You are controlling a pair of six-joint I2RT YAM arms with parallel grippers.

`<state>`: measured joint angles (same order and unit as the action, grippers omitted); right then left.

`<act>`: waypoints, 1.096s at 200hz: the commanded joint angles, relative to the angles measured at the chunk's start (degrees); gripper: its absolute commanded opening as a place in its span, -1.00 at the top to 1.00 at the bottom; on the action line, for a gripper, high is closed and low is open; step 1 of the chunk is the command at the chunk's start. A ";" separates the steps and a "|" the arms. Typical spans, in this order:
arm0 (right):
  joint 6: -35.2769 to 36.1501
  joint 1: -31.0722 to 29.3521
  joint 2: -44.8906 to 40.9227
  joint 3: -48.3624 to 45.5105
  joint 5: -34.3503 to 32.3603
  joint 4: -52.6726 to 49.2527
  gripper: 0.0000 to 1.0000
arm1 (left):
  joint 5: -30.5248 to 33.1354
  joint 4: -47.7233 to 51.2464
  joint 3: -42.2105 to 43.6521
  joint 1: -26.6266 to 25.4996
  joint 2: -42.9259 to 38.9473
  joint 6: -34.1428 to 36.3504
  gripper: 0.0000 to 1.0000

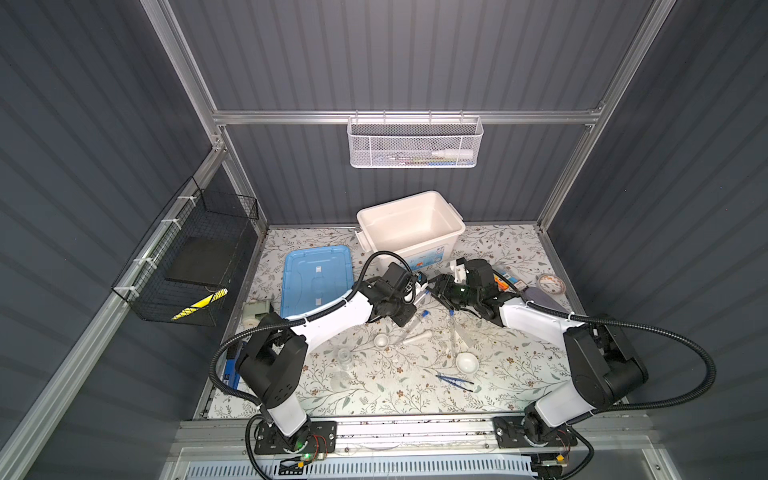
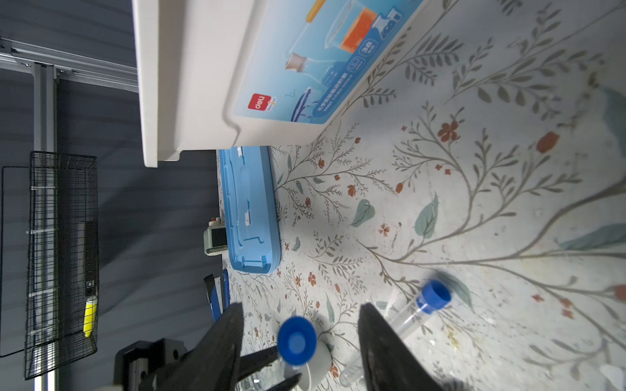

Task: Organize the chemistry lab equipment
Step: 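Close the right gripper on the test tube's blue cap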

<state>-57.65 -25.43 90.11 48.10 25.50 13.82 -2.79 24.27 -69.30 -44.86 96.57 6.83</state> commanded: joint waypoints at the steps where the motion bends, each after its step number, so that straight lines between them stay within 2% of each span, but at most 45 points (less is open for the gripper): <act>1: -0.71 -0.50 1.02 1.39 1.39 1.95 -0.06 | -0.95 -0.06 -1.81 -0.38 1.06 -0.83 0.73; 71: -0.71 -0.77 0.42 0.51 0.70 1.99 0.19 | -1.08 -0.76 -1.92 -0.53 1.34 -1.79 0.73; 219: 1.44 -0.82 0.49 0.51 -1.26 1.29 0.51 | -2.83 -1.02 -2.16 -0.75 1.34 -1.80 0.73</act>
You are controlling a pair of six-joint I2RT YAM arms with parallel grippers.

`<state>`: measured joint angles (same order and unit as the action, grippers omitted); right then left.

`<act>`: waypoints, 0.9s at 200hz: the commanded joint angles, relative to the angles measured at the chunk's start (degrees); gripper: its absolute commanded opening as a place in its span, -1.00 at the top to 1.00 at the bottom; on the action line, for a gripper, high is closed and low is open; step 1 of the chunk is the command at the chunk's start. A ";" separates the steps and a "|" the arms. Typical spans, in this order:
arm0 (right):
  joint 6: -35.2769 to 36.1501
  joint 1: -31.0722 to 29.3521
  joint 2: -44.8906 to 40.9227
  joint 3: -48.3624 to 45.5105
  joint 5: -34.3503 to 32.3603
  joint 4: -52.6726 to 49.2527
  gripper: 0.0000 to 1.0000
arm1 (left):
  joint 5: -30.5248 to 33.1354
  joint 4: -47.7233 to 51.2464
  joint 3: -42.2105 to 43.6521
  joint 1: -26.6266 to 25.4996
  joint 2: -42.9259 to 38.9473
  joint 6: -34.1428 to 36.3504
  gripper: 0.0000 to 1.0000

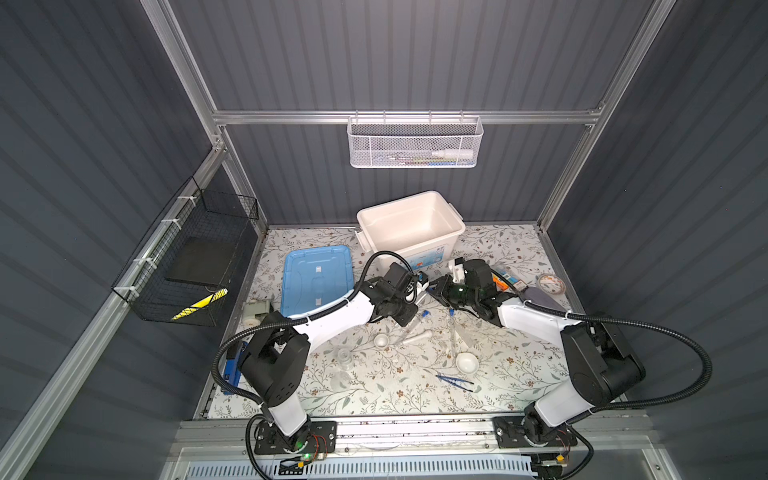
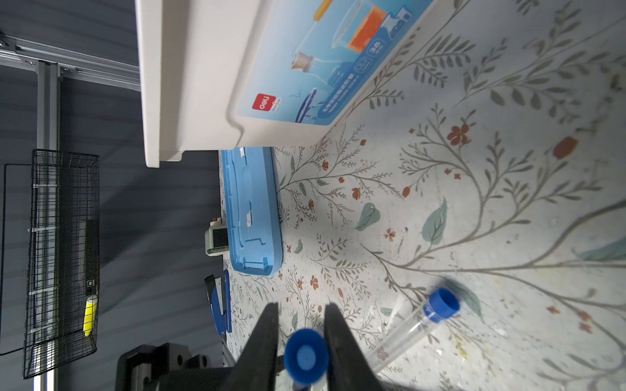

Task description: Organize the chemistry lab equipment

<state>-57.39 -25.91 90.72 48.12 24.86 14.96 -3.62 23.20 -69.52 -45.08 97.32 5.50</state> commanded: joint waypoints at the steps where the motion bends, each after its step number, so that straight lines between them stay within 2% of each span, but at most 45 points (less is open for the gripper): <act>1: 1.20 -0.31 -0.11 0.49 -0.66 0.16 0.51 | -2.05 0.03 -1.98 -0.54 0.59 -0.48 0.73; 68: 1.83 -0.33 -1.50 -0.30 -2.07 -0.05 0.65 | -2.50 0.09 -2.37 -0.80 1.03 -0.60 0.66; 84: 2.00 -0.29 -2.09 -0.73 -2.70 -0.10 0.65 | -2.20 0.34 -2.55 -0.80 1.01 -0.72 0.53; 115: 3.51 -0.28 -4.78 -1.62 -5.00 -2.00 0.65 | 0.72 1.53 -2.99 -0.80 0.26 -1.80 0.13; 119: 3.91 -0.27 -5.28 -1.62 -7.29 -2.65 0.65 | 1.13 1.58 -2.92 -0.76 -0.07 -2.09 0.08; 180: 10.09 -0.01 -15.56 -2.37 -20.27 -13.18 0.65 | 2.92 -0.71 -0.85 -0.71 -3.15 -4.80 -0.33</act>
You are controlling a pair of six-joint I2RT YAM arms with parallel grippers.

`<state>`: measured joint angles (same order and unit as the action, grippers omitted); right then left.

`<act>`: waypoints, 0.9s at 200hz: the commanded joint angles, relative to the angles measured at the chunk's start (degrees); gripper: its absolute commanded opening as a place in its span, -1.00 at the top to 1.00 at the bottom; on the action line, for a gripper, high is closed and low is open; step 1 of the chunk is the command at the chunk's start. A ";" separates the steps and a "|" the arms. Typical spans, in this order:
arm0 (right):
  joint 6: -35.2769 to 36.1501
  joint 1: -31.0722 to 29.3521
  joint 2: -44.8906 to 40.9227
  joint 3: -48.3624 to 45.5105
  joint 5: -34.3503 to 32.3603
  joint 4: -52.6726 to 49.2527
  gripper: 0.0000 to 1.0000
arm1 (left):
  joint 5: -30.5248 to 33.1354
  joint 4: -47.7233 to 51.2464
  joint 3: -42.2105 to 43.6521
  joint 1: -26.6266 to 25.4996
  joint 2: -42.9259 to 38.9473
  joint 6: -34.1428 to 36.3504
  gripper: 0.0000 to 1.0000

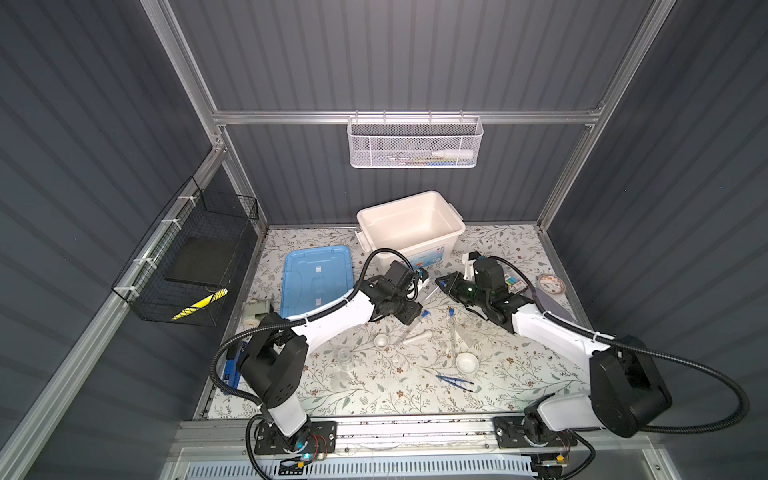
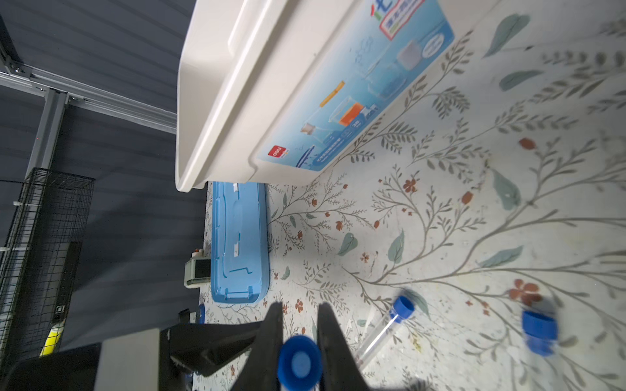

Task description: Organize the chemistry lab equipment

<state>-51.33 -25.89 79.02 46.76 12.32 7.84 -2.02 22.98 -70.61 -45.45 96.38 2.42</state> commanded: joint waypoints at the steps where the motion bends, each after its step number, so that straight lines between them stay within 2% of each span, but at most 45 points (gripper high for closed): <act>1: 4.08 -0.04 -4.00 -1.04 -8.04 -6.28 0.65 | 1.32 -0.49 0.27 -0.34 -2.14 -1.67 -0.33; 46: 11.36 -0.03 -11.86 -0.02 -18.93 -16.81 0.65 | 2.94 0.62 -0.67 -0.33 -0.78 -3.17 -0.42; 82: 16.07 -0.04 -18.41 -0.27 -27.52 -21.54 0.67 | 4.04 2.21 -2.29 -0.27 1.04 -4.32 -0.46; 126: 22.40 -0.44 -21.08 0.87 -33.02 -23.45 0.67 | 5.25 2.23 -2.41 -0.34 1.44 -6.04 -0.48; 180: 31.07 -1.22 -23.20 -0.41 -39.91 -19.84 0.67 | 6.16 4.20 -3.57 -0.30 3.37 -8.25 -0.50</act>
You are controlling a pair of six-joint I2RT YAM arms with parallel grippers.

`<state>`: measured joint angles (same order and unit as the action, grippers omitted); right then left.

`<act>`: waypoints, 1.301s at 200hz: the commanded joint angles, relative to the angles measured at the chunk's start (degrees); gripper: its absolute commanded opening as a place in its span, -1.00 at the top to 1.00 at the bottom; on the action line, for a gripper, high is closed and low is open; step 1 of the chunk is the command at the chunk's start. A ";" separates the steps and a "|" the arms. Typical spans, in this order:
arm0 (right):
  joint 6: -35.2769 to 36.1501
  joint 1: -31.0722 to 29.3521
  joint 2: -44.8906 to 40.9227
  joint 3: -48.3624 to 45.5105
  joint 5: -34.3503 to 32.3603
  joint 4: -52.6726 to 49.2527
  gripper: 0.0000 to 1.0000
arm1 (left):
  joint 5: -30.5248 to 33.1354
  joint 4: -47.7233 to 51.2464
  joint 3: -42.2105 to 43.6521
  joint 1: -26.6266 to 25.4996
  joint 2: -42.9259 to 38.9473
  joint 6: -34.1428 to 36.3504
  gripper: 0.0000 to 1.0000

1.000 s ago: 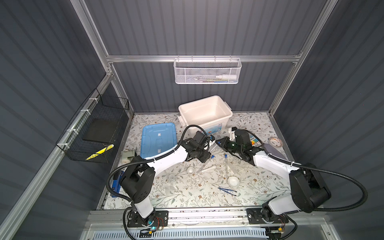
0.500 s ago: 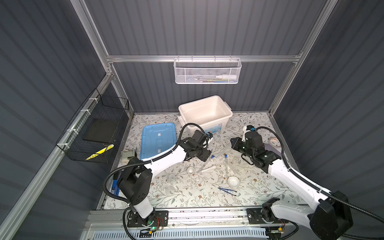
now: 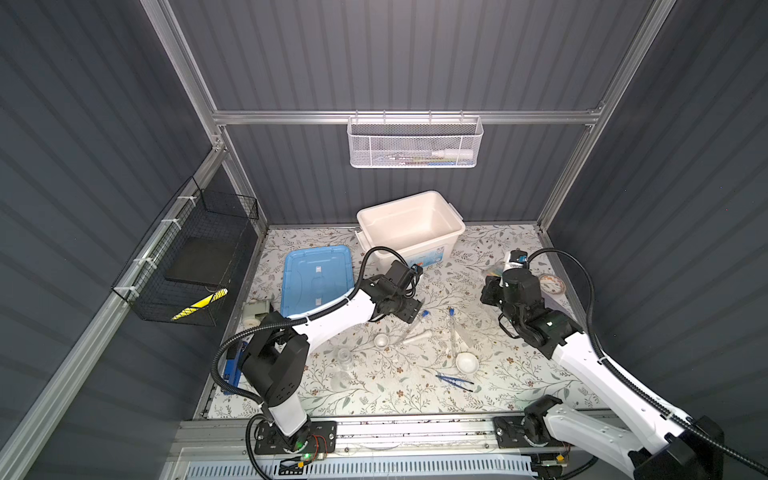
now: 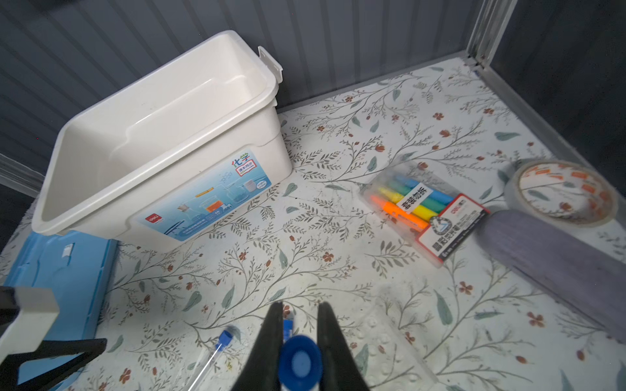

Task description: Organize the chemistry lab equipment

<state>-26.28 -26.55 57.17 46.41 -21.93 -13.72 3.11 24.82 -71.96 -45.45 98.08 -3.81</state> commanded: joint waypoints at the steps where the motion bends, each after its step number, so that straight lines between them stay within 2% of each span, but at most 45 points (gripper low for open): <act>1: 6.13 -0.59 -1.39 -0.17 -5.75 1.82 0.67 | 1.02 2.35 -2.26 -0.32 1.67 -2.09 -0.50; 72: 16.27 -0.87 -2.70 -6.85 -9.08 11.97 0.68 | 0.92 1.88 -2.48 -0.34 1.89 -4.30 -0.51; 166: 17.32 -0.87 -2.13 -12.12 -5.06 18.07 0.68 | 1.02 -1.10 -0.75 -0.34 2.14 -10.53 -0.52; 260: 18.42 -0.88 0.24 -13.07 -4.44 19.16 0.69 | 1.37 -2.22 0.60 -0.34 1.35 -11.57 -0.52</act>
<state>-8.51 -27.16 57.47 34.06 -26.28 4.32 4.12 23.14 -72.42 -45.45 99.74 -14.22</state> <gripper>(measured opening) 0.173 0.761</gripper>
